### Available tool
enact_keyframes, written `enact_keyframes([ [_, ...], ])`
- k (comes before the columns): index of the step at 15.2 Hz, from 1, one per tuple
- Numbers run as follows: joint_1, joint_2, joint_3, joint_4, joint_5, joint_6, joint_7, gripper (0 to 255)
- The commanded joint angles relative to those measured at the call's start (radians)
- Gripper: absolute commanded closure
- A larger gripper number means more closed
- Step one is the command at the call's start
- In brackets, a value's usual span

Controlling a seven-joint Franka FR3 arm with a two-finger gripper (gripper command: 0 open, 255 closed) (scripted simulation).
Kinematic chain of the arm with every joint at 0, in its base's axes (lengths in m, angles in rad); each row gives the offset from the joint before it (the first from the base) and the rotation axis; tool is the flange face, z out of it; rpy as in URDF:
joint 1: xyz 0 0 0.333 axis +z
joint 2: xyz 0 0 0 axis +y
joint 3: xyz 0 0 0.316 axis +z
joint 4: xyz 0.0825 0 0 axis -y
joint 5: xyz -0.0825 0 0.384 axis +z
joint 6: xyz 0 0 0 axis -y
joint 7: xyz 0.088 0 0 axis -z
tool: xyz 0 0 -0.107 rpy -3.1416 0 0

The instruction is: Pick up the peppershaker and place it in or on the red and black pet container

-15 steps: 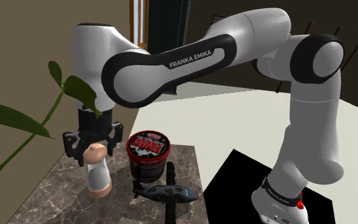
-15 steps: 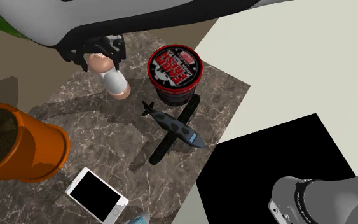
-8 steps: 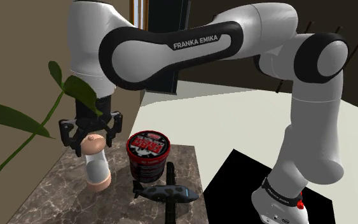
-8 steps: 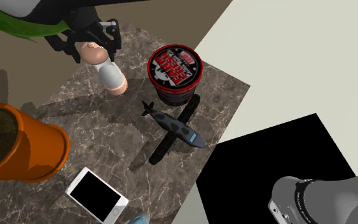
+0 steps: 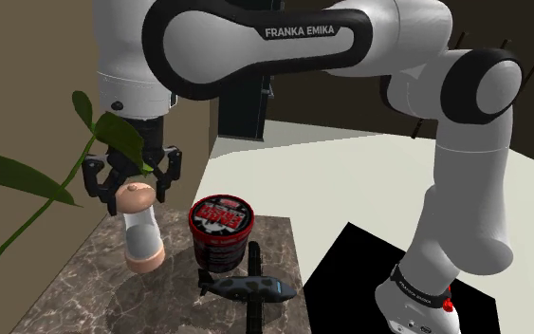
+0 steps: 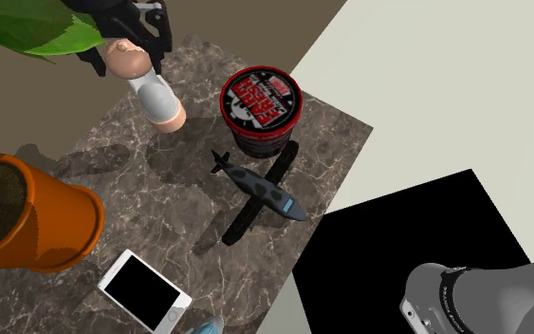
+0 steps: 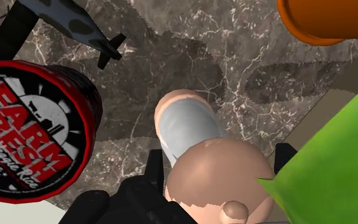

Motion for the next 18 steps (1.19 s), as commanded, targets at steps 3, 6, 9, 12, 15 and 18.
enact_keyframes([
  [3, 0.007, 0.004, 0.002, 0.064, -0.002, -0.060, 0.003, 255],
  [6, 0.014, 0.010, 0.002, 0.113, -0.005, -0.103, 0.005, 255],
  [9, 0.023, 0.019, 0.003, 0.168, -0.009, -0.149, 0.008, 255],
  [12, 0.033, 0.032, 0.003, 0.228, -0.015, -0.196, 0.012, 255],
  [15, 0.047, 0.050, 0.003, 0.296, -0.024, -0.247, 0.016, 255],
  [18, 0.064, 0.072, 0.002, 0.370, -0.035, -0.299, 0.020, 255],
])
